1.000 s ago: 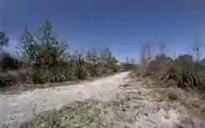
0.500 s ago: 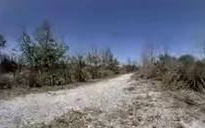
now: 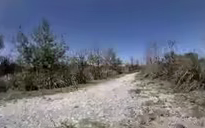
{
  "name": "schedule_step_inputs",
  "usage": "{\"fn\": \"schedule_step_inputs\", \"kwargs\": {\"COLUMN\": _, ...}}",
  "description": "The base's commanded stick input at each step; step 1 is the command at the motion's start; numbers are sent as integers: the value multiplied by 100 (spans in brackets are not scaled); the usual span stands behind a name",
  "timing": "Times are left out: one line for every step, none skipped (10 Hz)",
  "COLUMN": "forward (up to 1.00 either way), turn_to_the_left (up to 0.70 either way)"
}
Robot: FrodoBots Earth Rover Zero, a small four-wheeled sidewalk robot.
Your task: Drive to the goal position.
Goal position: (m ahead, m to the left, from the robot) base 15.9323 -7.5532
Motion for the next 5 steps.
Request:
{"fn": "schedule_step_inputs", "kwargs": {"forward": 70, "turn_to_the_left": 0}}
{"fn": "schedule_step_inputs", "kwargs": {"forward": 70, "turn_to_the_left": 0}}
{"fn": "schedule_step_inputs", "kwargs": {"forward": 70, "turn_to_the_left": 0}}
{"fn": "schedule_step_inputs", "kwargs": {"forward": 70, "turn_to_the_left": -3}}
{"fn": "schedule_step_inputs", "kwargs": {"forward": 70, "turn_to_the_left": -35}}
